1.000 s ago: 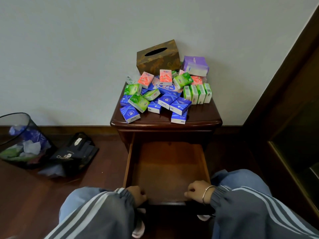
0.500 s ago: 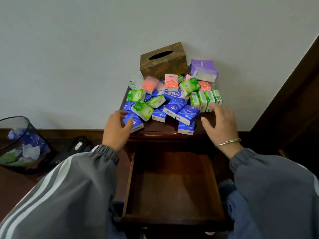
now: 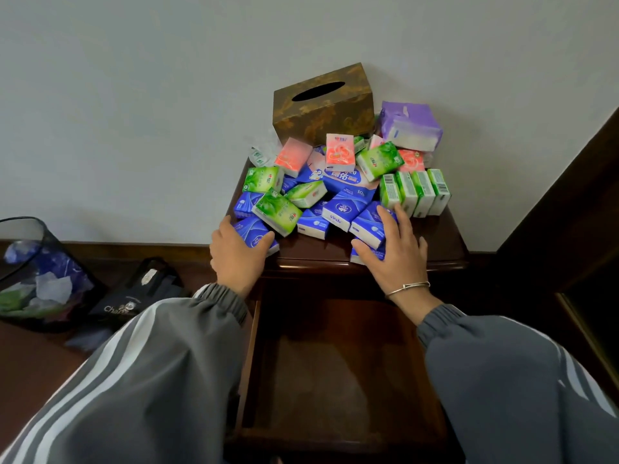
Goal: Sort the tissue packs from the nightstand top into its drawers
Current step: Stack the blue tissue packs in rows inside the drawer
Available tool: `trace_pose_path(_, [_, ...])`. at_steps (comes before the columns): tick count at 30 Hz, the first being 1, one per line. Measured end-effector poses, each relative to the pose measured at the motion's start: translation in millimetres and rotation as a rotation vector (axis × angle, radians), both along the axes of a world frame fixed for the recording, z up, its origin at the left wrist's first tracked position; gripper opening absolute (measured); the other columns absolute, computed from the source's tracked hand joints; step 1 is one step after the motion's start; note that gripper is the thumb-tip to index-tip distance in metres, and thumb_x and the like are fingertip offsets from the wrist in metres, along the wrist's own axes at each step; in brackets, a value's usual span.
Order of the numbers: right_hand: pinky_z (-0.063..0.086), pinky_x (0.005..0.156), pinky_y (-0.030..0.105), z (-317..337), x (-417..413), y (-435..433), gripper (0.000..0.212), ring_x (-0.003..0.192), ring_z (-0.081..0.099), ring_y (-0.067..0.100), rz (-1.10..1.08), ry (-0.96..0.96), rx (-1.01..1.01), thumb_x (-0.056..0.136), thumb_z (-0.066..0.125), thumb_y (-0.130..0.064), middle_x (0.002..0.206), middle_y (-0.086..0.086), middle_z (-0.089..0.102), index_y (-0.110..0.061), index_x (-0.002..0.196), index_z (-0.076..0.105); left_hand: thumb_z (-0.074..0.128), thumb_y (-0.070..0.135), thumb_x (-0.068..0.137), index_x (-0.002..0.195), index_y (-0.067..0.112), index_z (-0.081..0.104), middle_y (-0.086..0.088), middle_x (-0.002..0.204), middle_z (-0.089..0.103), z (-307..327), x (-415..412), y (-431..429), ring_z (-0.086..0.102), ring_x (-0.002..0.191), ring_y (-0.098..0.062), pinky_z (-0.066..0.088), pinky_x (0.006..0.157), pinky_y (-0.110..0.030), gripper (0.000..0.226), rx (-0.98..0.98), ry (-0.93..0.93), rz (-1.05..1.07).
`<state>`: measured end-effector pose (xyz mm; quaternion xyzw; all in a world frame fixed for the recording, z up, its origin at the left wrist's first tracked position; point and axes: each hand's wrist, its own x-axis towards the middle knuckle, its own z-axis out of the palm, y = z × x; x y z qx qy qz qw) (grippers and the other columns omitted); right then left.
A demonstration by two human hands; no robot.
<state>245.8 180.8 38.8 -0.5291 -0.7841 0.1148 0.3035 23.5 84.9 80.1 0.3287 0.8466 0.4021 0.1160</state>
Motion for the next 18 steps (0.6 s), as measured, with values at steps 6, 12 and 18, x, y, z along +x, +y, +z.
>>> trace_pose_path(6, [0.037,0.101,0.055,3,2,-5,0.071,0.127,0.041,0.024,0.036,0.115,0.032,0.081,0.059,-0.054,0.142,0.01,0.037,-0.019,0.139,0.038,0.077,0.016,0.079,0.144,0.004,0.028,-0.017,0.143,0.027,-6,8,-9,0.037,0.129,-0.023,0.025,0.092,-0.004,0.082,0.272,-0.057,0.032])
trace_pose_path(12, [0.052,0.089,0.045,8,1,-17,0.069,0.118,0.048,0.027,0.044,0.277,-0.001,0.078,0.071,-0.039,0.134,0.015,0.036,-0.013,0.136,0.043,0.081,0.024,0.074,0.141,0.011,0.029,-0.011,0.135,0.047,-9,9,-15,0.054,0.118,-0.02,0.045,0.101,-0.031,0.085,0.272,-0.282,0.034])
trace_pose_path(18, [0.043,0.081,0.023,18,-6,-18,0.067,0.115,0.051,0.024,-0.024,0.291,-0.071,0.079,0.072,-0.028,0.136,0.012,0.032,-0.014,0.136,0.041,0.079,0.023,0.076,0.133,0.014,0.036,-0.008,0.124,0.054,-14,12,-20,0.06,0.101,-0.016,0.051,0.091,-0.033,0.071,0.239,-0.356,-0.039])
